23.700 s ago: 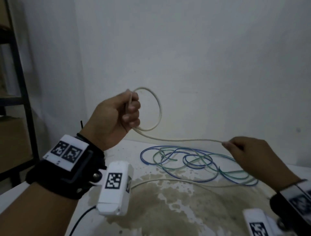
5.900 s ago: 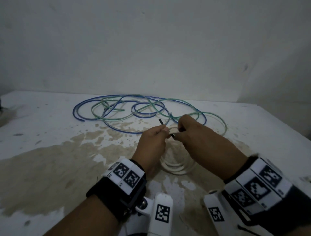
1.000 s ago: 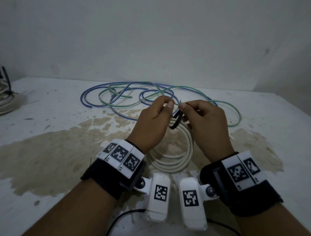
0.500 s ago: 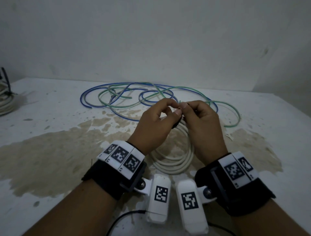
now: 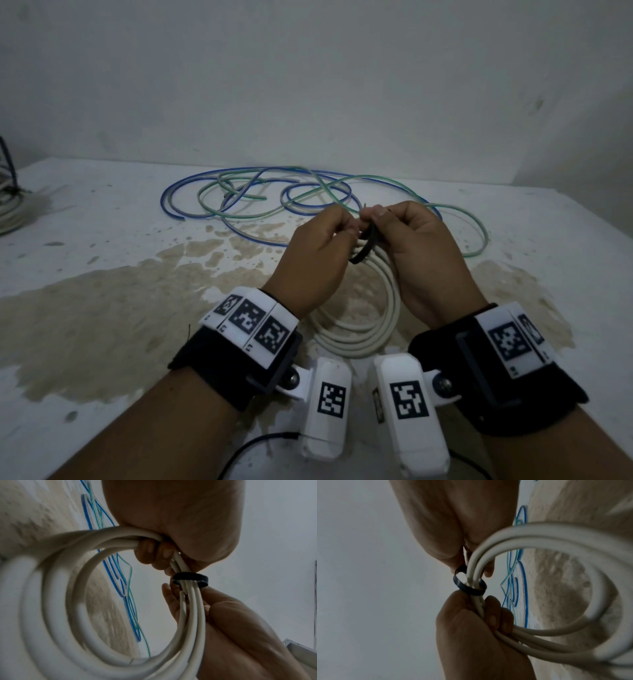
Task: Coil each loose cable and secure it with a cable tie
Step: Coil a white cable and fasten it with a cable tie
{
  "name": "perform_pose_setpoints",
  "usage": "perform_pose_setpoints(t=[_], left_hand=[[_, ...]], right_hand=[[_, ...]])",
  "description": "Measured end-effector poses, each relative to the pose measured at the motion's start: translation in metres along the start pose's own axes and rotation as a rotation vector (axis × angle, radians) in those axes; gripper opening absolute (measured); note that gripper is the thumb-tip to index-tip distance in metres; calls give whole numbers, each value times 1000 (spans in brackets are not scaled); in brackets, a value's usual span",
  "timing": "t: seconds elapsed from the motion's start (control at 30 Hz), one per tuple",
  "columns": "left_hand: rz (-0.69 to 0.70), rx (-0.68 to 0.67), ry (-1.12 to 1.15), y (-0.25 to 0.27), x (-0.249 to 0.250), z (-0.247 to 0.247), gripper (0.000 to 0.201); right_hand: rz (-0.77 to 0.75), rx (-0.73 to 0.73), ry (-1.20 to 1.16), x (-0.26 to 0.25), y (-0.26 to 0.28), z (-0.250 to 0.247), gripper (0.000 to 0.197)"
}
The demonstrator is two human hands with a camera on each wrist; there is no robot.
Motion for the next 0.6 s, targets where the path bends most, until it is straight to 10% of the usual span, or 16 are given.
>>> perform_pose_setpoints(t=[0.6], left_hand=[[-54, -24, 258, 2, 3, 7, 10]], right_hand=[[-158, 82, 44, -20, 9, -4, 14]])
Point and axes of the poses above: each hand's wrist, its own y-axis away from the middle knuckle, its own z-axis out of the palm, x = y × z, the point moved 10 cm from there along -y, towards the middle knuckle, and after that the axes turned 2 degrees about x, right-handed, at the moved point
